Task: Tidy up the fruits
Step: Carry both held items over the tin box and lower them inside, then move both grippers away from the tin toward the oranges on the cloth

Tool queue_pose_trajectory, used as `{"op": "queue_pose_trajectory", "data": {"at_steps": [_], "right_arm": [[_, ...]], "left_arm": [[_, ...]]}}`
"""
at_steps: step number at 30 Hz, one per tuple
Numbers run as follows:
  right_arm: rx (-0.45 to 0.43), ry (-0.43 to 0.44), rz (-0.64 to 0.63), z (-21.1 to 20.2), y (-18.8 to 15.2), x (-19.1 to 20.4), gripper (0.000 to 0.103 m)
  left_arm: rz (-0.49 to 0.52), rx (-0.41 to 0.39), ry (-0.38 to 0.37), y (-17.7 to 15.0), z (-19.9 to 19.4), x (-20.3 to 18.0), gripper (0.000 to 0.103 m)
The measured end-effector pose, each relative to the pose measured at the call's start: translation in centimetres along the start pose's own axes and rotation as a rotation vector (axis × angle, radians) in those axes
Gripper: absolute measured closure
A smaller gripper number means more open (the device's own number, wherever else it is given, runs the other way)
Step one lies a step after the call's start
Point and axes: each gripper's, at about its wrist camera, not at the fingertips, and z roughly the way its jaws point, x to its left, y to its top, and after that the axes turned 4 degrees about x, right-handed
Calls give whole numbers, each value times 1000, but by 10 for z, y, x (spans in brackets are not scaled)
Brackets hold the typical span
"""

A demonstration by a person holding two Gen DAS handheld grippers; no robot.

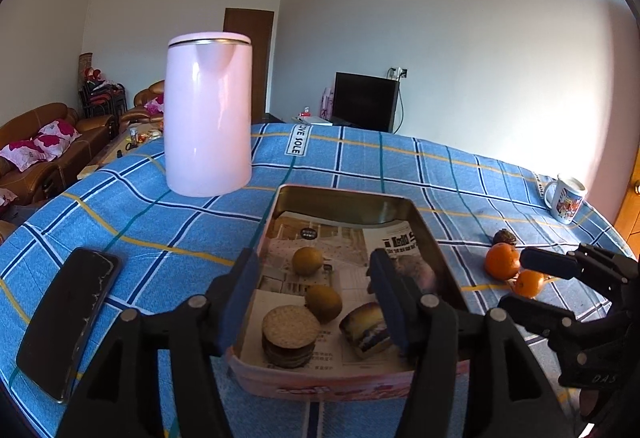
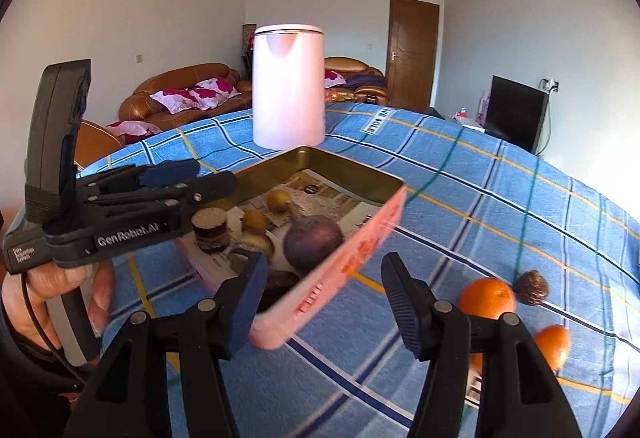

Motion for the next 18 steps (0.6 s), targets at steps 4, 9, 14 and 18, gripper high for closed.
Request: {"op": "queue_pose_trajectory", "data": {"at_steps": [4, 9, 14, 18], "right_arm": [[23, -140, 51, -21, -17, -42, 42], [92, -205, 158, -24, -32, -87, 41], [156, -147, 194, -8, -34, -94, 41], [201, -121, 190, 4, -33, -96, 41]], "left_arm": [[45, -3, -48, 4, -1, -27, 42], [109, 9, -98, 6, 5, -62, 39], [162, 24, -120, 9, 12, -86, 39], [189, 40, -137, 12, 16, -99, 39]]}}
